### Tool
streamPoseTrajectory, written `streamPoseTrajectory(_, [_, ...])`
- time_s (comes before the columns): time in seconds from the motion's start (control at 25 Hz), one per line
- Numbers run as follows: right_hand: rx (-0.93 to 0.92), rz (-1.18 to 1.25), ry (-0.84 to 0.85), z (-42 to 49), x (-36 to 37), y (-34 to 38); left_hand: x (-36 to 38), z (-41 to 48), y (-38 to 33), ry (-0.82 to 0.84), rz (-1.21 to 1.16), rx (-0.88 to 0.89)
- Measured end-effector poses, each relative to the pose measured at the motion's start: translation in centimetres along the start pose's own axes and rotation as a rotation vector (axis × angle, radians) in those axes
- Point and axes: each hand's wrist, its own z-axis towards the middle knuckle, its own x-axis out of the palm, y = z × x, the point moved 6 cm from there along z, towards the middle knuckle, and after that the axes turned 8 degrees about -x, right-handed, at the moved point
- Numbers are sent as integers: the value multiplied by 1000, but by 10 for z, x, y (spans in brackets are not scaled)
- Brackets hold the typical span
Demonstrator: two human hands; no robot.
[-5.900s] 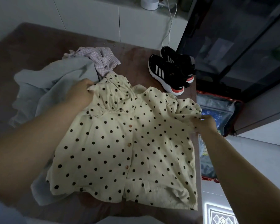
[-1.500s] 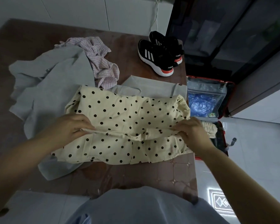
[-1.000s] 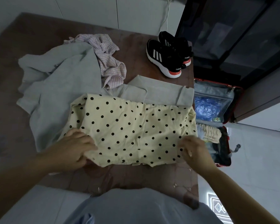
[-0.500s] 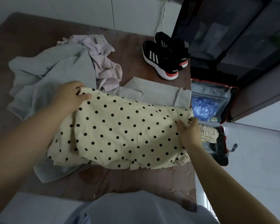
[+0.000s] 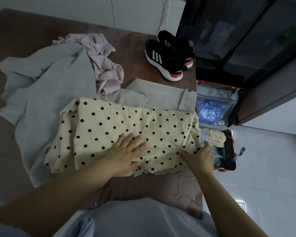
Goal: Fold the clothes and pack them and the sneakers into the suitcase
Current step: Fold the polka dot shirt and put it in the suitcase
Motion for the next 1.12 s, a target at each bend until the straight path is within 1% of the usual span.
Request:
streamPoseTrajectory(0.04, [24,39,28,-2,0,-2,3,1,0,32,-24,-22])
streamPoseTrajectory(0.16, [54,226,96,-8,-4,5,-16,2,2,34,-102,-53])
streamPoseTrajectory(0.24, [-30,333,43,-17,-16,30,-44,-2,-1,-11,-299,-57])
streamPoseTrajectory(0.28, [-127,364,13,-25,-23,50,-61,-5,-1,-56,-474,-63])
streamPoseTrajectory(0.32, [-243,374,-7,-36,-30,76,-79,-12,1,-81,-708,-82])
streamPoseTrajectory(0.4, [-479,320,29,-70,-32,136,-112,-31,14,-74,-1196,-102])
streamPoseTrajectory(0.44, [-614,275,63,-89,-25,167,-124,-42,26,-110,-1334,-136])
streamPoseTrajectory(0.48, [-764,231,92,-109,-15,195,-133,-51,43,-169,-1405,-204])
streamPoseTrajectory(0.52, [-923,186,107,-130,0,222,-135,-58,65,-244,-1430,-294])
streamPoseTrajectory(0.56, [-1060,142,130,-147,20,241,-135,-65,88,-323,-1403,-406])
streamPoseTrajectory(0.6, [-1167,95,211,-164,43,254,-130,-71,111,-394,-1345,-524])
streamPoseTrajectory(0.64, [-1253,48,360,-180,64,262,-122,-77,131,-446,-1272,-629])
streamPoseTrajectory(0.68, [-1303,6,525,-192,82,263,-111,-80,148,-460,-1204,-708])
streamPoseTrajectory(0.72, [-1352,-36,596,-200,91,259,-99,-84,161,-455,-1156,-756])
streamPoseTrajectory(0.76, [-1399,-23,548,-199,92,254,-87,-87,171,-447,-1131,-780])
streamPoseTrajectory(0.8, [-1407,-9,426,-191,88,246,-78,-89,179,-457,-1133,-794])
streamPoseTrajectory(0.84, [-1348,-46,316,-180,88,236,-71,-90,185,-473,-1150,-805])
streamPoseTrajectory(0.88, [-1252,-126,296,-167,93,222,-67,-88,190,-502,-1158,-811])
streamPoseTrajectory(0.92, [-1160,-231,391,-157,104,210,-63,-84,194,-518,-1146,-816])
streamPoseTrajectory(0.96, [-1101,-320,545,-151,120,196,-59,-79,196,-516,-1118,-825])
streamPoseTrajectory(1.0, [-1088,-394,679,-151,134,185,-52,-74,198,-508,-1093,-839])
streamPoseTrajectory(1.04, [-1134,-380,757,-155,139,184,-48,-71,199,-507,-1080,-859])
streamPoseTrajectory(1.08, [-1236,-240,704,-157,132,191,-47,-71,201,-523,-1083,-875])
streamPoseTrajectory(1.12, [-1252,-62,560,-146,120,199,-48,-70,204,-545,-1093,-875])
